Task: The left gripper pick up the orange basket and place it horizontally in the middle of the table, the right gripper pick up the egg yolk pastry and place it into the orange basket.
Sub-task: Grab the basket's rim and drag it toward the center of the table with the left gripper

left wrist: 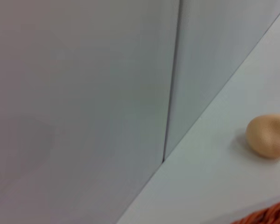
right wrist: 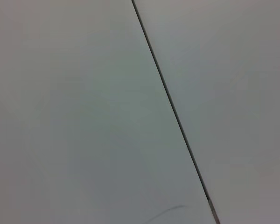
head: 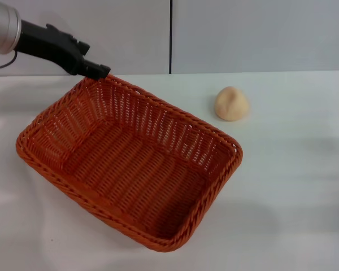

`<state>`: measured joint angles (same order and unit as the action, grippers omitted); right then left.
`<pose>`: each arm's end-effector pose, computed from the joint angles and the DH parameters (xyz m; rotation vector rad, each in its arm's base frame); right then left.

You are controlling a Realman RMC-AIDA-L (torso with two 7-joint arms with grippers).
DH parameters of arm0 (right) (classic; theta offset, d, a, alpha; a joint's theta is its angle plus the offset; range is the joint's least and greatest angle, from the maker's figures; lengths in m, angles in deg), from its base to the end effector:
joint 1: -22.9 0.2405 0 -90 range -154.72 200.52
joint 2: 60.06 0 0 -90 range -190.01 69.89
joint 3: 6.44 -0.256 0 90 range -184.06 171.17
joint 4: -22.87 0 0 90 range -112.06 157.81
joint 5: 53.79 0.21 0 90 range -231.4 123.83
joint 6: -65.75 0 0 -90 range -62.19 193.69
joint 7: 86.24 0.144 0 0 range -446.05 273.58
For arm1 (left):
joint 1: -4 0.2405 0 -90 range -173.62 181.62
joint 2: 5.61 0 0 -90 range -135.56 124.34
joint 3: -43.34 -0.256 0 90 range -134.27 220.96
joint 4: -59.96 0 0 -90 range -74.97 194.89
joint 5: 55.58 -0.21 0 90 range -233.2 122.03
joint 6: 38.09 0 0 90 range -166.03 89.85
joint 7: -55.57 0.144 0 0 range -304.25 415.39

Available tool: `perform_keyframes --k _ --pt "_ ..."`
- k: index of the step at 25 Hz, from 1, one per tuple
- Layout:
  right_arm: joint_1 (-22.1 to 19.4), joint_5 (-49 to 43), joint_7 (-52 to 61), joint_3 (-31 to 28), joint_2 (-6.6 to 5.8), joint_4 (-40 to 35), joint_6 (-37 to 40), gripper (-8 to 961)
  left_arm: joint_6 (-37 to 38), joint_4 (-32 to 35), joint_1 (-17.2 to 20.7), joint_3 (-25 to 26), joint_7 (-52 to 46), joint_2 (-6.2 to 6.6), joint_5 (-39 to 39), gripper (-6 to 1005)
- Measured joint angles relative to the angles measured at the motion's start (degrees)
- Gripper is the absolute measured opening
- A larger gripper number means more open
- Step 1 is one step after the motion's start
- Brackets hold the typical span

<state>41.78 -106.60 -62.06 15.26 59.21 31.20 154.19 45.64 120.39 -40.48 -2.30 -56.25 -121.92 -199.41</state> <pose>0.3594 0.2570 0.0134 -1.2985 0.6973 0.9740 -0.1998 0.4186 0.0663 -2.6133 -0.6261 0.0626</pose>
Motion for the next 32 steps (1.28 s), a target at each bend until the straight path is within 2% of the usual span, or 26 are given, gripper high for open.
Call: perform_keyframes --k 14,32 --pt "0.6 -0.1 0.0 0.0 -0.09 -0.3 -0.3 704 -4.9 -6.3 0.1 -0.5 0.2 -0.15 -3.8 685" --pt "0.6 -1.2 0.2 -0.1 0.0 0.0 -0.9 705 -6.3 -7.5 0.4 -0.4 0.2 -0.1 -6.2 662"
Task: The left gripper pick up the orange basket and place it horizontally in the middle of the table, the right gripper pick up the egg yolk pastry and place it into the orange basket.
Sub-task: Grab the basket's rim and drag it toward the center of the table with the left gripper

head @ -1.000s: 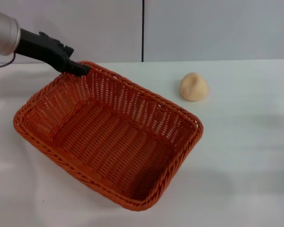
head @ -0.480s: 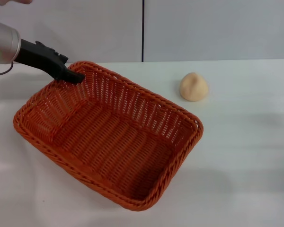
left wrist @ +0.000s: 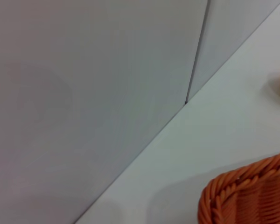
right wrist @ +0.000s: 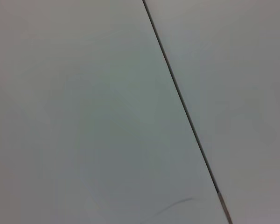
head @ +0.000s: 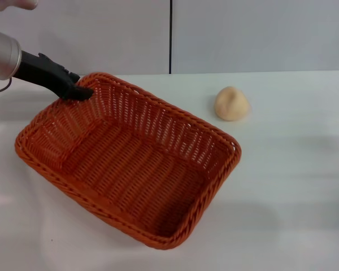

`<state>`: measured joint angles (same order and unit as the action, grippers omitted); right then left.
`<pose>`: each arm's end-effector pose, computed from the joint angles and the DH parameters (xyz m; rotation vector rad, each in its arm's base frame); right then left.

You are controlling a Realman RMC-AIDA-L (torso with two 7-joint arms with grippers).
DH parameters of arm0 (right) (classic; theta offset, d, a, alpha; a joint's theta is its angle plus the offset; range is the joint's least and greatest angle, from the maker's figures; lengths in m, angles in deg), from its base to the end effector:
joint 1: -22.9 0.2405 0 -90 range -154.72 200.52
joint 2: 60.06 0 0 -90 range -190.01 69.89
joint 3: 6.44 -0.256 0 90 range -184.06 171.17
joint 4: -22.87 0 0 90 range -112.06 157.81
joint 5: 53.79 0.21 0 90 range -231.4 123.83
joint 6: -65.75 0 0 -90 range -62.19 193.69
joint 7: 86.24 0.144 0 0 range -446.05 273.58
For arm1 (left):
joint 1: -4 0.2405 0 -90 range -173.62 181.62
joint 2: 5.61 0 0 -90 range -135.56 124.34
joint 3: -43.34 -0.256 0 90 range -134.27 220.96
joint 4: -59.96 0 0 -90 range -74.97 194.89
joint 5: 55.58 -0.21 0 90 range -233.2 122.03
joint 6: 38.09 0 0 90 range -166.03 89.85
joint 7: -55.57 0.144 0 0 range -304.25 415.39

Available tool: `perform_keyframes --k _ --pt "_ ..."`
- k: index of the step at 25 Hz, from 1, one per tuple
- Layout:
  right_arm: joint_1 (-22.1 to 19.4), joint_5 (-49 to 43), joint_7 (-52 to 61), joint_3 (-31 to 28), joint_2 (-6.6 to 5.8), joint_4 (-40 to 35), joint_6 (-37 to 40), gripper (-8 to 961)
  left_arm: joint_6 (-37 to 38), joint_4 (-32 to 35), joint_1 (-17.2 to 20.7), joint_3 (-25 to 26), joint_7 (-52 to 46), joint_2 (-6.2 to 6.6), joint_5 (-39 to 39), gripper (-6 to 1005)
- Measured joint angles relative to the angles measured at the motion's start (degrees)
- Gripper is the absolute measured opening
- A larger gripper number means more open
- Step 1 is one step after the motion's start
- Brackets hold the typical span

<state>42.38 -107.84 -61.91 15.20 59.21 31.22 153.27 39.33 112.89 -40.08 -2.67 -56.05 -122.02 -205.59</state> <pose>0.3566 0.2614 0.0096 -1.3266 0.7055 0.9761 -0.2375 0.4173 0.0476 -2.5672 -0.7234 0.2100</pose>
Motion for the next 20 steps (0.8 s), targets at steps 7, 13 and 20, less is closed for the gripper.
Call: perform_keyframes --k 7,13,20 --pt "0.1 0.0 0.0 -0.1 0.0 0.0 -0.1 705 0.3 0.4 0.3 0.3 -0.6 0.14 0.0 450" --pt "0.2 0.0 0.0 -0.3 0.0 0.0 -0.5 705 1.5 2.5 0.6 0.5 -3.4 0.19 0.3 266" --pt "0.3 0.0 1.0 -0.2 0.0 -0.3 -1.5 705 7.0 8.6 1.5 1.3 -4.8 -0.62 2.3 235"
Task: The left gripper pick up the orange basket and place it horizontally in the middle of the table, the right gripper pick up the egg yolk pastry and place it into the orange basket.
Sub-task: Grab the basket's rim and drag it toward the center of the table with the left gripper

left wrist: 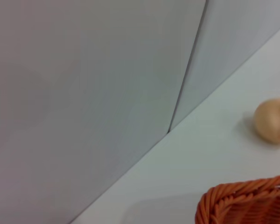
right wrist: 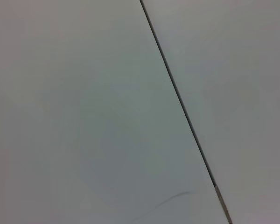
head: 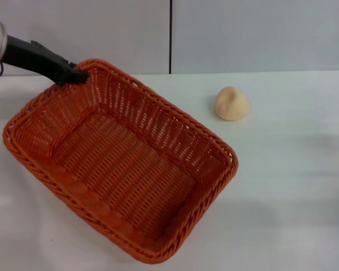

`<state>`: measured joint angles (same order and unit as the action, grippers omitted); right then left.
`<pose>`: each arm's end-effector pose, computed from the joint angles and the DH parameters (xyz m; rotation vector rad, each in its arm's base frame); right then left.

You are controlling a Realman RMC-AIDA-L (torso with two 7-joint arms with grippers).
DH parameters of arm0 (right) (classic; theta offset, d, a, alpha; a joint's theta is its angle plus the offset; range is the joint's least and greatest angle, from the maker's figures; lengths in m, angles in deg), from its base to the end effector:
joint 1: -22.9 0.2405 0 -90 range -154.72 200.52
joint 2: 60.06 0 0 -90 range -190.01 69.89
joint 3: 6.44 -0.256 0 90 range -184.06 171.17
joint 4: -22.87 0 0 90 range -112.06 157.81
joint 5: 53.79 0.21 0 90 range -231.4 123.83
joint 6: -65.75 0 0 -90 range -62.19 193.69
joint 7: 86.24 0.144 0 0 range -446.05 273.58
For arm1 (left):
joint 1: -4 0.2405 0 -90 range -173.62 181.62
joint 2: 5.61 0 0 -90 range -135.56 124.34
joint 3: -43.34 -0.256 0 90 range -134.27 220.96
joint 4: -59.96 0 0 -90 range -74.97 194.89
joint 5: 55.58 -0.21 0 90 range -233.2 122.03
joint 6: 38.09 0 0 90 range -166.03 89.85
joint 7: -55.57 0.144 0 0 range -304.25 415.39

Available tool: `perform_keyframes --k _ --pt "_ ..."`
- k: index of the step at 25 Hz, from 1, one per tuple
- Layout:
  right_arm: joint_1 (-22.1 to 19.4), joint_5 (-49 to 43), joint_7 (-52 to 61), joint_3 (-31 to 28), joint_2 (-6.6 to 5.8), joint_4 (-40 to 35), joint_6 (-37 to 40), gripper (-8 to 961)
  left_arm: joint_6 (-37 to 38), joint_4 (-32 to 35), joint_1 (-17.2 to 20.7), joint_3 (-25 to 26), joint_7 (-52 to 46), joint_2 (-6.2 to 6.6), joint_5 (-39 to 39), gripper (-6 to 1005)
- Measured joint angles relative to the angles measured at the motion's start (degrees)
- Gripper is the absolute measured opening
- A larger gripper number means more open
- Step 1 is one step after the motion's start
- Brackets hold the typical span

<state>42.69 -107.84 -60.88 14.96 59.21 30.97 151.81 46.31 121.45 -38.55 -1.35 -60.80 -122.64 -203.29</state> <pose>0.3584 0.2644 0.0087 -1.3244 0.7326 0.9750 -0.2202 0.4087 0.0673 -2.5575 -0.7808 0.1171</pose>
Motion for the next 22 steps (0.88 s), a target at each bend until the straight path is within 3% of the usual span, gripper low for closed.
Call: perform_keyframes --k 1,6,7,8,16,22 --pt "0.1 0.0 0.2 0.0 0.0 -0.1 -0.2 705 3.3 0.3 -0.6 2.0 -2.3 0.91 1.2 217" --pt "0.6 0.0 0.2 0.2 0.0 -0.1 -0.8 705 4.4 0.5 -0.9 3.3 -3.7 1.26 1.6 204" --pt "0.7 0.0 0.3 0.2 0.0 -0.1 -0.9 705 6.1 2.6 -0.9 4.8 -9.5 1.77 1.6 201" --pt "0.7 0.0 0.3 0.2 0.0 -0.2 -1.1 705 7.5 4.9 -0.3 4.9 -13.9 1.84 1.6 199" --pt "1.1 0.0 0.3 0.2 -0.09 -0.3 -1.9 704 9.9 6.7 0.6 4.9 -20.5 1.94 1.4 182" --pt "1.3 0.0 0.2 0.3 -0.07 -1.1 -3.1 704 10.6 8.5 4.8 4.6 -24.7 2.67 -0.4 180"
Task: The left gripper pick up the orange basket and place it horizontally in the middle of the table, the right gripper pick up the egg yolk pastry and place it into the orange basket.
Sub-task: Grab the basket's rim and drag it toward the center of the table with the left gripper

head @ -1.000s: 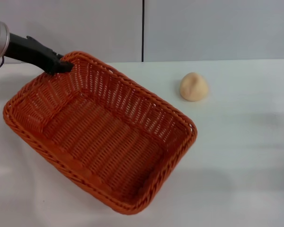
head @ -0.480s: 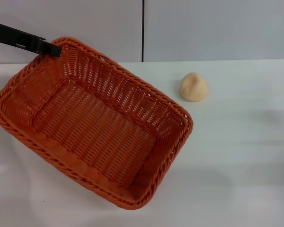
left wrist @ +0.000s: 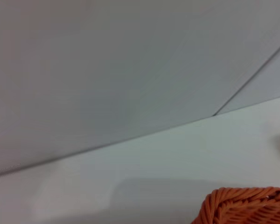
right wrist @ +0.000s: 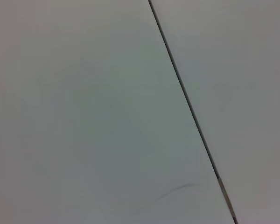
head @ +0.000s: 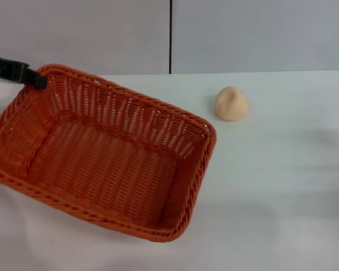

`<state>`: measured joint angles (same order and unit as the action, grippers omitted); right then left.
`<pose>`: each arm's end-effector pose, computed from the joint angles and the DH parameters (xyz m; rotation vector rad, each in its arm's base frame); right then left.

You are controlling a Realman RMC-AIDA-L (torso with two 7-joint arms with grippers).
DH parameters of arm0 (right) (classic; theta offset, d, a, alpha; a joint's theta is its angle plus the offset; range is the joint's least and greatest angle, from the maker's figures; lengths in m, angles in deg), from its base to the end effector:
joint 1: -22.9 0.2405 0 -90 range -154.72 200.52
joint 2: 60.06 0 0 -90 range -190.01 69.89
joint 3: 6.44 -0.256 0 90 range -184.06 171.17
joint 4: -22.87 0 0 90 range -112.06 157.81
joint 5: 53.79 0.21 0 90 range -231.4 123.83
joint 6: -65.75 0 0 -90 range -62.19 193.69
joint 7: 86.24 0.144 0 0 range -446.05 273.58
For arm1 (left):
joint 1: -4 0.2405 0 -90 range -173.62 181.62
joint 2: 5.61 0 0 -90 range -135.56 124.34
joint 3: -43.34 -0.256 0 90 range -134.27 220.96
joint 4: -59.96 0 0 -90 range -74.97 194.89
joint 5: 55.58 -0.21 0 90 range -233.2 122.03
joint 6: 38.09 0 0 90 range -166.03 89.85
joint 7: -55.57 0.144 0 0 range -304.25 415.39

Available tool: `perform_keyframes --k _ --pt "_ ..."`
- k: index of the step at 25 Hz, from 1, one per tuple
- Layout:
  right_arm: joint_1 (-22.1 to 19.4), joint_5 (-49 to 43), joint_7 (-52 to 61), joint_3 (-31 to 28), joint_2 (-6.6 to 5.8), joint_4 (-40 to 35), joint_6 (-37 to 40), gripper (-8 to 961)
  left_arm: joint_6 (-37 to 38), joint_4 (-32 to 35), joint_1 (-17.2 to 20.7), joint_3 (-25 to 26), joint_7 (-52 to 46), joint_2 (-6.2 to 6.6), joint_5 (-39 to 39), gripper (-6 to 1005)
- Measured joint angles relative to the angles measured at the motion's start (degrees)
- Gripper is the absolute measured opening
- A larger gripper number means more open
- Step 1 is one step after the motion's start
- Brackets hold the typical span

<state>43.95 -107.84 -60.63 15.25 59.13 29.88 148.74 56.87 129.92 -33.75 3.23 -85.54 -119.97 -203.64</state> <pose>0.3590 0.2753 0.0082 -1.3477 0.7461 0.9504 -0.2432 0.3789 0.1155 -2.2736 -1.3678 0.0086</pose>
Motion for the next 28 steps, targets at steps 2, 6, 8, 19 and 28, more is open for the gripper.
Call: perform_keyframes --k 2,6,8,19,28 --pt "0.3 0.0 0.0 0.0 0.01 -0.2 -0.6 704 0.1 0.0 0.5 0.0 -0.3 0.08 0.0 180" --pt "1.0 0.0 0.0 0.0 -0.04 -0.6 -1.2 704 1.5 0.0 2.7 0.2 -2.1 0.26 0.0 180" --pt "1.4 0.0 0.0 0.0 -0.07 -0.7 -1.3 705 2.2 0.0 3.8 0.2 -2.9 0.21 -0.3 180" --pt "3.1 -0.1 0.0 0.0 -0.19 -2.1 -3.1 705 6.7 -0.5 6.0 0.4 -5.3 -1.09 -1.5 181" --pt "3.3 -0.2 0.0 0.0 -0.19 -2.4 -3.3 704 8.6 -0.8 6.4 2.4 -7.1 -3.31 0.1 181"
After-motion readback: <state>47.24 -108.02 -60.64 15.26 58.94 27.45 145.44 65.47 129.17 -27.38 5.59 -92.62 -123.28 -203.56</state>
